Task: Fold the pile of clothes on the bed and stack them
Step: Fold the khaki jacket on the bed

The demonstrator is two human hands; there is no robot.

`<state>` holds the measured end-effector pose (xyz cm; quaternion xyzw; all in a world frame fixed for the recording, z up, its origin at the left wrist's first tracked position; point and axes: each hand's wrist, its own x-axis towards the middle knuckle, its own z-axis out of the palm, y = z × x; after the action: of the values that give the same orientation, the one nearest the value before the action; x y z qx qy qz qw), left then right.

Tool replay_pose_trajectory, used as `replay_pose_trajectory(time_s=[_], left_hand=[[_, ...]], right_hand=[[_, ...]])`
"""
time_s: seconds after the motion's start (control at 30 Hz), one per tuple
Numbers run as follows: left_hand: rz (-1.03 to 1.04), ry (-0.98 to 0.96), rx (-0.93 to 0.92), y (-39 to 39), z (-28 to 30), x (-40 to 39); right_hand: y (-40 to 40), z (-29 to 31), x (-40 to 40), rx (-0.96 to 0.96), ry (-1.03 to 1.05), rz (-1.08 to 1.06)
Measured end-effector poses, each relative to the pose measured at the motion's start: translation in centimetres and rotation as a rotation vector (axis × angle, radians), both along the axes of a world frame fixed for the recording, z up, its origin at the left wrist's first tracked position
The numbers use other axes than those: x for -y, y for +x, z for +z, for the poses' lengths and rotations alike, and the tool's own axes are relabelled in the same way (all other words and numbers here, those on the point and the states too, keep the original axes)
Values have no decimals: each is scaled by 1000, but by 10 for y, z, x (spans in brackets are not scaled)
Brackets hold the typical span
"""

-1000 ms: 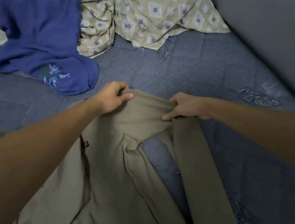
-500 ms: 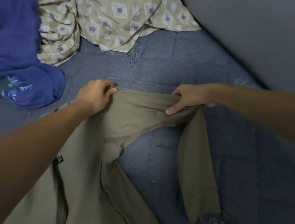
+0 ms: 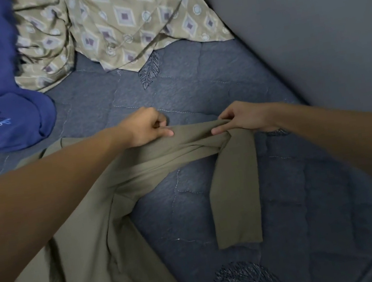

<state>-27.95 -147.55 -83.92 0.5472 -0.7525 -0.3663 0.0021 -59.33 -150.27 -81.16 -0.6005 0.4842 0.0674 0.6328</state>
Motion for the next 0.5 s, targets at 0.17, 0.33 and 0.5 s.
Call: replay_pose_trajectory(time_s=[0.17, 0.33, 0.5], left_hand=[[111, -123, -34, -13, -7, -1], [-30, -8, 51, -39, 3, 5], [-32, -74, -35, -56, 2, 9]], right_hand=[[-25, 3, 7, -22, 26, 17], [-30, -9, -3, 102, -102, -171], [-45, -3, -1, 57, 25, -146]])
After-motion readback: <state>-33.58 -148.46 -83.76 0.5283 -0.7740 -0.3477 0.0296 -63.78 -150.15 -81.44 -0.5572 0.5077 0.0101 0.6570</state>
